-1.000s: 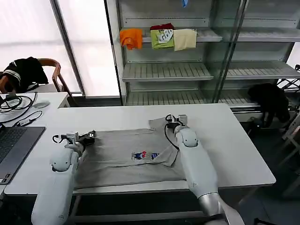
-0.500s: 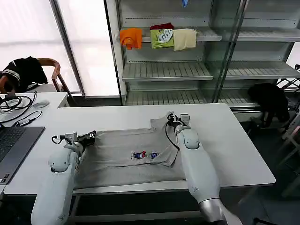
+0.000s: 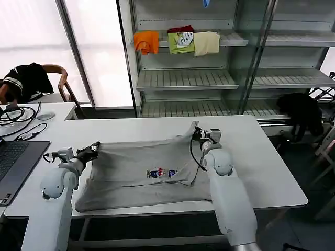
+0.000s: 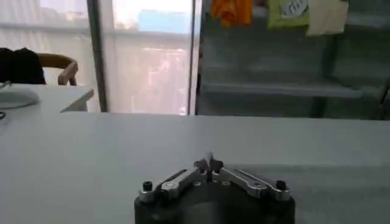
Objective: Fold and organize the clothes.
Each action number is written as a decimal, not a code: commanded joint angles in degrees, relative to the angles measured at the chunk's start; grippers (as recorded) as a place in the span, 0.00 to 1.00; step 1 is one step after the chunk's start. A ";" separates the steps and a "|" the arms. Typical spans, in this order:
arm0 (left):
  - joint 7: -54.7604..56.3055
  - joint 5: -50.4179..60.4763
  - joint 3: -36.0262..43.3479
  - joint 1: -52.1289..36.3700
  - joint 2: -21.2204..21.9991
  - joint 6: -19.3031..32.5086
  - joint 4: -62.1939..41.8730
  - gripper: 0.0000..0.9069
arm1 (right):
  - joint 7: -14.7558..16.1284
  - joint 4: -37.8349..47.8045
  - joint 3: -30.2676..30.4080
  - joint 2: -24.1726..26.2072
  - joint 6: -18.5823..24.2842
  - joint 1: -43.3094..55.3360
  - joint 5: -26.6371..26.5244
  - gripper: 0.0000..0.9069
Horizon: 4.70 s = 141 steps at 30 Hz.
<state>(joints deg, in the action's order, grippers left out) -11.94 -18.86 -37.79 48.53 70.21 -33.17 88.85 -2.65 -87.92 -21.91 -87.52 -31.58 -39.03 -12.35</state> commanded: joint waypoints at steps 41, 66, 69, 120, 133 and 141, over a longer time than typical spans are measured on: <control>-4.08 -6.39 -8.83 24.61 -0.97 0.11 18.01 0.00 | 3.53 -29.55 -2.76 5.73 -1.66 -32.72 5.32 0.00; 2.48 8.38 -7.46 28.76 3.39 1.75 23.17 1.00 | -4.09 -30.70 -7.16 4.41 1.03 -30.37 9.73 1.00; 4.27 8.24 -6.93 30.86 4.83 2.10 24.68 1.00 | -4.54 -32.17 -9.43 4.39 -0.26 -28.45 3.88 1.00; -10.67 12.04 -25.62 18.63 -21.47 6.03 13.36 0.00 | 3.65 -18.26 -5.10 10.95 7.79 -19.64 -1.67 1.00; -7.08 5.13 -12.50 22.14 -8.10 0.06 36.35 0.01 | -0.30 -16.76 -4.37 8.86 7.96 -21.38 -1.07 1.00; -3.78 8.50 2.54 22.43 -2.53 -0.04 37.93 0.01 | -0.05 -17.80 -5.08 8.99 7.82 -24.03 -0.14 1.00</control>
<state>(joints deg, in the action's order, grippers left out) -18.30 -10.95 -51.26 70.53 60.47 -31.84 118.82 -2.63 -106.83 -27.35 -78.50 -24.59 -61.43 -12.69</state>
